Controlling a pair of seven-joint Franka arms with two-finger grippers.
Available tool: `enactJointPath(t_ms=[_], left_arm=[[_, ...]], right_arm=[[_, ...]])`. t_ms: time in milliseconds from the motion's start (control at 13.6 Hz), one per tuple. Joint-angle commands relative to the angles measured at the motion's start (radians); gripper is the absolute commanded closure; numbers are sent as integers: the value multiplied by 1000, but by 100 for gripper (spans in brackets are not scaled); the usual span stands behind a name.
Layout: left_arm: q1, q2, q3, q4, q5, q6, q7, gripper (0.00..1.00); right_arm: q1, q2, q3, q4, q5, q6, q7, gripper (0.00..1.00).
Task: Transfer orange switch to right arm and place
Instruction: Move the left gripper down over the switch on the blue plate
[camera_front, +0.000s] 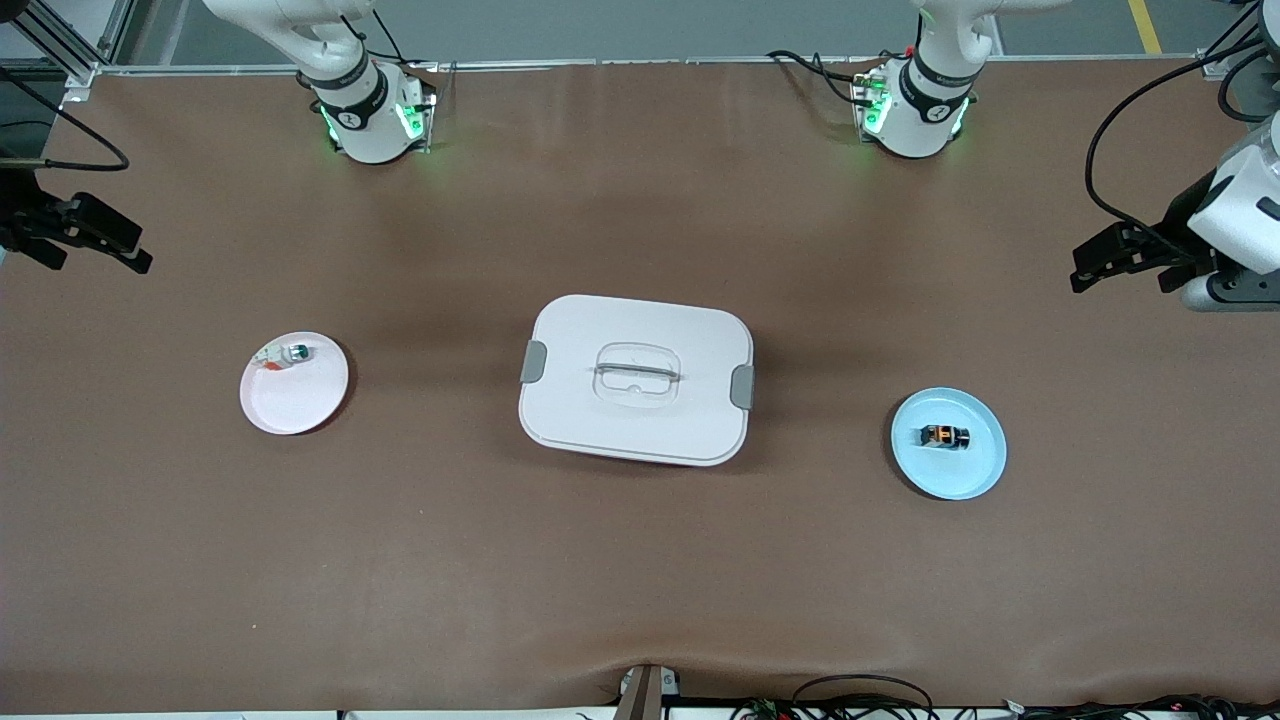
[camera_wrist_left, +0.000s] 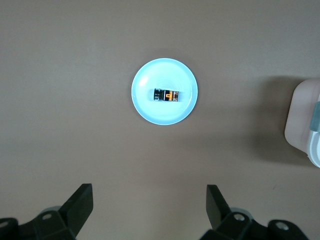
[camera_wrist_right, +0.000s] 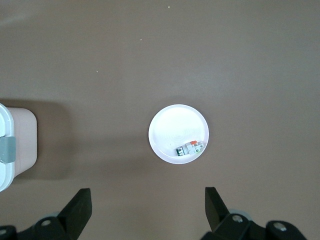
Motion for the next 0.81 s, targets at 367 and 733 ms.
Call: enactJointPath(t_ms=[367,733], left_arm=[[1,12,-2,25,16,-23,20,0],[0,47,-2,19,16,-23,6,0]], right_arm=[[3,-17,-1,-17,9,9,-8,0],[1,-17,1,-19,-8,2,-10,0]])
